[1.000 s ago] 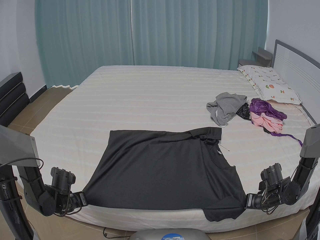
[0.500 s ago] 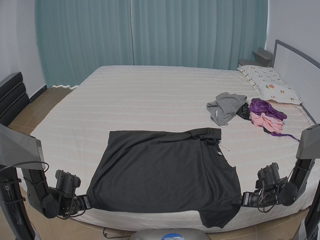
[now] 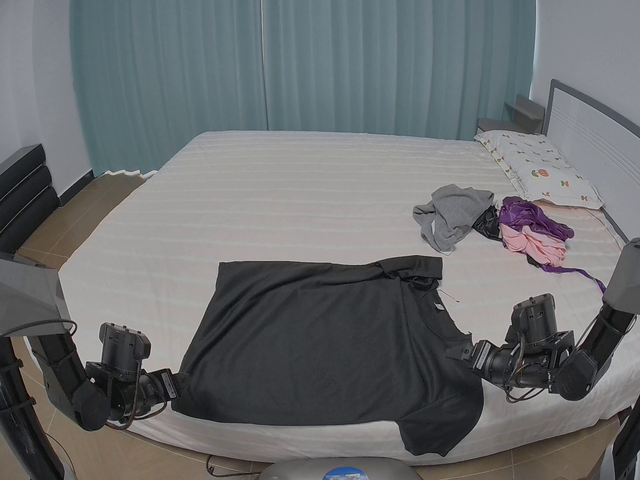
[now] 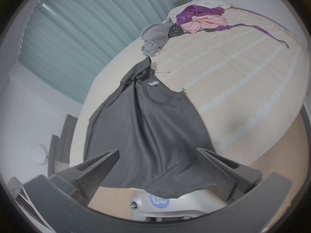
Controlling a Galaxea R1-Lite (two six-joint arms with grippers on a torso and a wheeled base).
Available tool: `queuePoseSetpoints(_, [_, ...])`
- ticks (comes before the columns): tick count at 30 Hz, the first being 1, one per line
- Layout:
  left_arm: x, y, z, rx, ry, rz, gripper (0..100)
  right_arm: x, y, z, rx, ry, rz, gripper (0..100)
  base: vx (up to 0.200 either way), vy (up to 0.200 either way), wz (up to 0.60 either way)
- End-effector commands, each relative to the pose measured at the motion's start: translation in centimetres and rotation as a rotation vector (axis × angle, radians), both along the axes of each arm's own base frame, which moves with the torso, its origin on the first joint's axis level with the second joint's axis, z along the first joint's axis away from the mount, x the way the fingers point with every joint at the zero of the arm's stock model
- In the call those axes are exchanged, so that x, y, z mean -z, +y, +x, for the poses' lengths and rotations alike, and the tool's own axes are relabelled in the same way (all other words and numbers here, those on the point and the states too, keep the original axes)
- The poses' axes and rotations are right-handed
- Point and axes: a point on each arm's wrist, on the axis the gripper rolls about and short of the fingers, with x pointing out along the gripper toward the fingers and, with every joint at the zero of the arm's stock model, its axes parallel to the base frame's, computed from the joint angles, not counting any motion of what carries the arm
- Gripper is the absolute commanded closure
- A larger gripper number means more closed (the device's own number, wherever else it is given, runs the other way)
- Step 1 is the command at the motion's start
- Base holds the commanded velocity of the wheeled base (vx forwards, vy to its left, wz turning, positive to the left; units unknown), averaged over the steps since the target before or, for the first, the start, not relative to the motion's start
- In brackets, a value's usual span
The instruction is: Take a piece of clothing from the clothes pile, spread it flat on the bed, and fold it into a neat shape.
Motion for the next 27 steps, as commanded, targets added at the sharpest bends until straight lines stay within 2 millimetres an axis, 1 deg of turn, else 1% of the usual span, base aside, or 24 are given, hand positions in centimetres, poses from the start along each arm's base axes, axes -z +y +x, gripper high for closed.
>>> queuePoseSetpoints(1, [-1.2, -0.1, 0.4, -0.004, -0.061, -0.019, 0, -0.8, 1.5, 0.9, 0.009, -0.046, 0.065, 0, 0.000, 0.000, 0.00])
queuePoseSetpoints(4, [-1.4, -0.1, 0.9, -0.012, -0.083, -0.028, 0, -0.4, 1.8, 0.3, 0.015, -0.026, 0.096, 0, 0.000, 0.000, 0.00])
queuePoseSetpoints(8, [-2.0, -0.3, 1.9, -0.073, -0.132, -0.091, 0, 0.0, 2.0, -0.7, 0.013, -0.026, 0.132, 0, 0.000, 0.000, 0.00])
queuePoseSetpoints(13, [-1.8, -0.3, 2.1, -0.080, -0.126, -0.104, 0, 0.4, 2.0, -0.8, 0.009, -0.072, 0.153, 0, 0.000, 0.000, 0.00])
queuePoseSetpoints(19, [-1.7, -0.3, 2.3, -0.088, -0.125, -0.119, 0, 0.6, 1.9, -1.0, 0.014, -0.074, 0.157, 0, 0.000, 0.200, 0.00])
queuePoseSetpoints(27, [-1.7, -0.5, 2.3, -0.079, -0.128, -0.123, 0, 0.6, 1.9, -1.0, 0.017, -0.078, 0.160, 0, 0.000, 0.000, 0.00])
